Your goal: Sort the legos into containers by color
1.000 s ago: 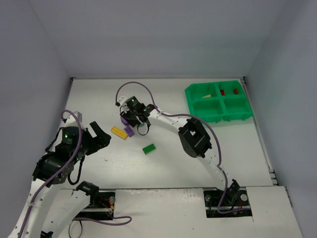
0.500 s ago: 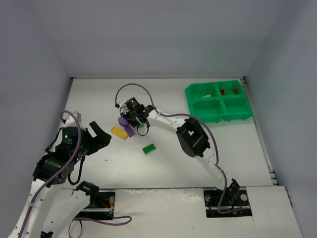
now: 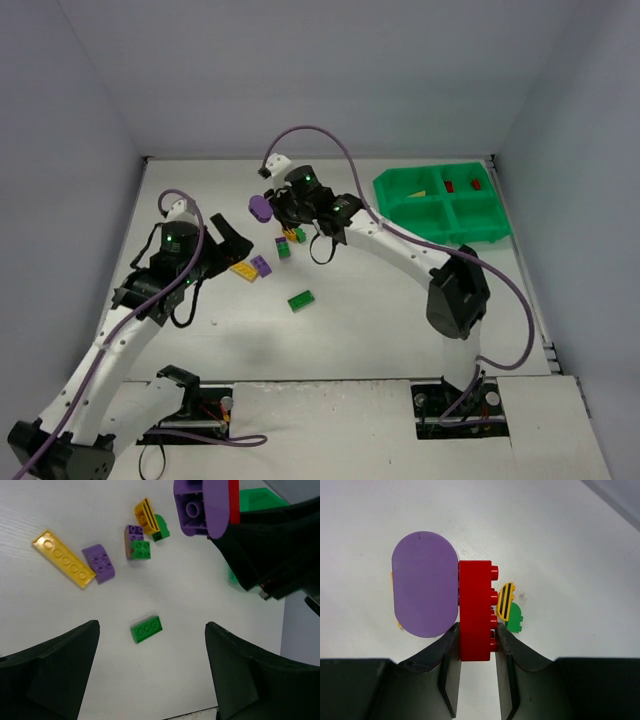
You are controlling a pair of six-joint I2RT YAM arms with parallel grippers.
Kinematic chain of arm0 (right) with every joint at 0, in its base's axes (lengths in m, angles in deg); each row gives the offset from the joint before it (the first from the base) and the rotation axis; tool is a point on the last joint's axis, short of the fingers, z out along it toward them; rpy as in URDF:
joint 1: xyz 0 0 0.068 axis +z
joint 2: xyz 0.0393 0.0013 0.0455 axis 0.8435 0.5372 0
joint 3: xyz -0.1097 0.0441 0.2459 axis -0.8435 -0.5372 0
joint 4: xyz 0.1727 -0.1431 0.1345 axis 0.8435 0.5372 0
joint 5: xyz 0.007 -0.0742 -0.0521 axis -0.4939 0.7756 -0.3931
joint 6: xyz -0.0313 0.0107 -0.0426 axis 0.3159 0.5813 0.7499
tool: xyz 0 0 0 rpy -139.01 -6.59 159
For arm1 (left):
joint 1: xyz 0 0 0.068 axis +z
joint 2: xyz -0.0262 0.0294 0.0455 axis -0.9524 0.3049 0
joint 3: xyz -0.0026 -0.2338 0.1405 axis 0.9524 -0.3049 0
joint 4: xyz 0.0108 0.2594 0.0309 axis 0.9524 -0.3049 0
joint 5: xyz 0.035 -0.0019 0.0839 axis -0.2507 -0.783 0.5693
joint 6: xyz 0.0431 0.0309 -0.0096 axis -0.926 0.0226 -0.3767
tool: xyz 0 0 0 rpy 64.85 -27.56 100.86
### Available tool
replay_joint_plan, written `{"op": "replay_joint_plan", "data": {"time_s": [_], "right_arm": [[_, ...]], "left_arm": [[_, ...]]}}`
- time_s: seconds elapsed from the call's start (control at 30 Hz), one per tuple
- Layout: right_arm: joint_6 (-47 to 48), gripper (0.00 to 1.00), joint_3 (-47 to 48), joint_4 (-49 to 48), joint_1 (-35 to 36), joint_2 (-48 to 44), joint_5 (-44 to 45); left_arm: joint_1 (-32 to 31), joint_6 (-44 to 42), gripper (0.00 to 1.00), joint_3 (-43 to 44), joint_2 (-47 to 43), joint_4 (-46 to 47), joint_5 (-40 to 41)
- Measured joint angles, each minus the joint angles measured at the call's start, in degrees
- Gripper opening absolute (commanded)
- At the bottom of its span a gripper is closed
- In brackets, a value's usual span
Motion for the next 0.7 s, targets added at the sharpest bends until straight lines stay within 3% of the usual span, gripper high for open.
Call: {"op": "replay_joint_plan", "data": {"time_s": [0.17, 0.43, 0.7], "right_arm": [[-3.15, 0.00, -6.84, -1.88, -0.04, -7.89, -0.20], [-5.38, 0.00, -12.41, -2.69, -0.04, -10.01, -0.68], [-6.51, 0.00, -12.72, -3.56, -0.46, -11.13, -2.19]], "left_arm": [[0.02, 0.39, 0.80, -0.02, 6.34, 9.99, -4.61], [0.22, 1.16, 0.80, -0.04, 9.86, 24.46, -9.66], [0.42, 1.14, 0.78, -0.04, 13.68, 27.67, -10.62]]}}
